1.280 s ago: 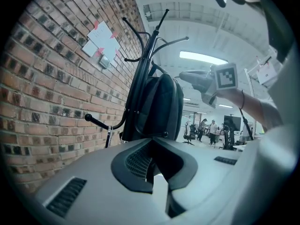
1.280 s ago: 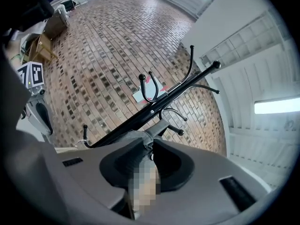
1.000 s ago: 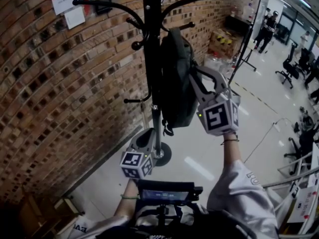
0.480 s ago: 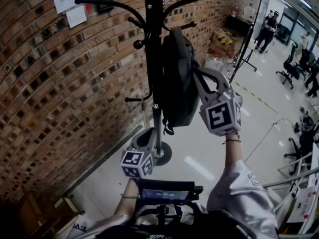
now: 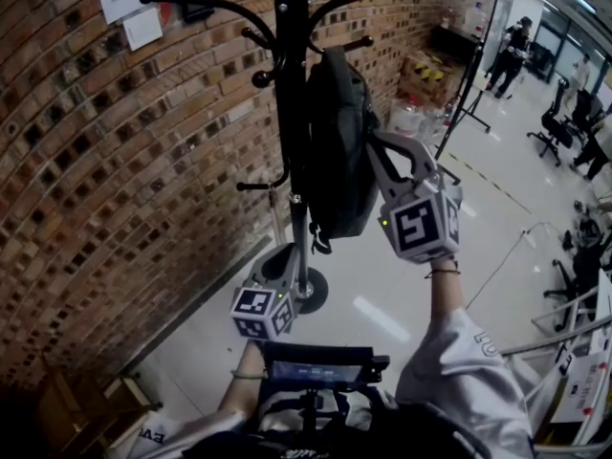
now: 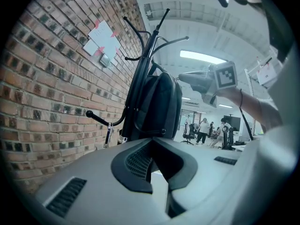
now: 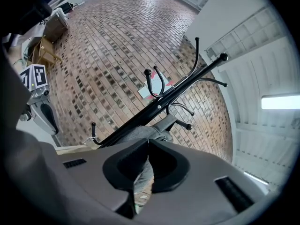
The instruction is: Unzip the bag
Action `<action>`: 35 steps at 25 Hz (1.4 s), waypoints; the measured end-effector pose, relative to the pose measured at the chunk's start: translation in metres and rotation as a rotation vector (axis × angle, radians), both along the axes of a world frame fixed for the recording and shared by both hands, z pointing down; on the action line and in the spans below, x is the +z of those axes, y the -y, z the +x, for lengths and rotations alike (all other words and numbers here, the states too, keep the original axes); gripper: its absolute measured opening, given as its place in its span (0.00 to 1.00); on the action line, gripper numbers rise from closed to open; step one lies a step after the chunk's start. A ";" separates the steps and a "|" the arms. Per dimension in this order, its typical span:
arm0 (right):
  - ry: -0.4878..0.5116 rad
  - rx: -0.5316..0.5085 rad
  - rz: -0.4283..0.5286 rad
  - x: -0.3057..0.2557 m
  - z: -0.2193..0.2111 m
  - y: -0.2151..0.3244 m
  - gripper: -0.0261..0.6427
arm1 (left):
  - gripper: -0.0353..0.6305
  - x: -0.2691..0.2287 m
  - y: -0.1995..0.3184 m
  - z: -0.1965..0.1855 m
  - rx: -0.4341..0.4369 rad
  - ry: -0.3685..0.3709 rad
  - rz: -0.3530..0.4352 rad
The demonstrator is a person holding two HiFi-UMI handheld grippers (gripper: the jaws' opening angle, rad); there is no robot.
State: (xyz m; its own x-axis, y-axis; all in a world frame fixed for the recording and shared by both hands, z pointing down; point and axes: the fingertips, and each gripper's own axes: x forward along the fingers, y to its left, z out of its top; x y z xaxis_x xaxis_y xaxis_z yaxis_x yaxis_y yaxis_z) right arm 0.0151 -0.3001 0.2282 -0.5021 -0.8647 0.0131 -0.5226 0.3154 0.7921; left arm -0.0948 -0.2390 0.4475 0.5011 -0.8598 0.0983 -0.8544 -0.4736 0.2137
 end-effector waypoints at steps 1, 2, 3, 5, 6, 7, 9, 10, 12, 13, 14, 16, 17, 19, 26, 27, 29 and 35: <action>-0.001 0.001 -0.002 0.001 0.000 -0.001 0.04 | 0.06 0.000 -0.001 0.000 -0.001 -0.001 -0.001; -0.003 0.002 -0.004 0.002 -0.001 -0.001 0.04 | 0.06 0.001 -0.002 0.000 -0.002 -0.001 -0.001; -0.006 0.004 -0.006 0.003 -0.001 -0.002 0.04 | 0.06 0.001 -0.002 0.000 -0.003 -0.001 -0.002; -0.011 0.006 -0.008 0.006 0.000 -0.005 0.04 | 0.06 0.001 -0.004 0.000 -0.005 -0.002 -0.005; -0.013 0.006 -0.008 0.007 0.000 -0.006 0.04 | 0.06 0.002 -0.004 0.000 -0.005 -0.002 -0.007; -0.016 0.005 -0.008 0.009 0.000 -0.007 0.05 | 0.06 0.002 -0.005 0.001 -0.006 -0.003 -0.009; -0.020 0.002 -0.008 0.012 0.000 -0.008 0.06 | 0.06 0.002 -0.005 0.002 -0.006 -0.004 -0.011; -0.019 0.000 -0.010 0.014 0.000 -0.009 0.06 | 0.06 0.003 -0.006 0.002 -0.006 -0.003 -0.011; -0.014 -0.003 -0.015 0.017 0.001 -0.009 0.06 | 0.06 0.003 -0.006 0.004 -0.005 -0.001 -0.011; -0.013 -0.004 -0.018 0.018 0.001 -0.010 0.06 | 0.06 0.002 -0.007 0.005 -0.005 0.000 -0.011; -0.014 -0.005 -0.021 0.020 0.002 -0.011 0.06 | 0.06 0.002 -0.007 0.006 -0.005 0.001 -0.012; -0.016 -0.007 -0.029 0.023 0.002 -0.012 0.06 | 0.06 0.002 -0.008 0.007 -0.007 0.003 -0.014; -0.013 -0.009 -0.034 0.025 0.002 -0.013 0.06 | 0.06 0.002 -0.008 0.007 -0.008 0.004 -0.015; -0.005 -0.014 -0.042 0.029 0.002 -0.014 0.06 | 0.06 0.002 -0.009 0.007 -0.010 0.006 -0.015; 0.011 -0.024 -0.063 0.039 0.004 -0.015 0.06 | 0.06 0.005 -0.010 0.012 -0.005 0.014 -0.021; 0.011 -0.026 -0.068 0.041 0.004 -0.016 0.06 | 0.06 0.005 -0.010 0.013 -0.005 0.015 -0.022; 0.009 -0.029 -0.079 0.047 0.005 -0.017 0.06 | 0.06 0.005 -0.010 0.013 -0.007 0.016 -0.022; 0.021 -0.036 -0.113 0.065 0.010 -0.019 0.06 | 0.06 0.006 -0.010 0.016 -0.007 0.023 -0.023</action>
State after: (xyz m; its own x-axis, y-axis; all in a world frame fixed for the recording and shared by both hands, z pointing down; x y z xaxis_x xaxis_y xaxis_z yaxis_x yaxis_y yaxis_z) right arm 0.0254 -0.2812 0.2934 -0.5336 -0.8399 0.0989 -0.5256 0.4209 0.7393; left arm -0.0786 -0.2293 0.4530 0.4922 -0.8608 0.1296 -0.8626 -0.4625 0.2048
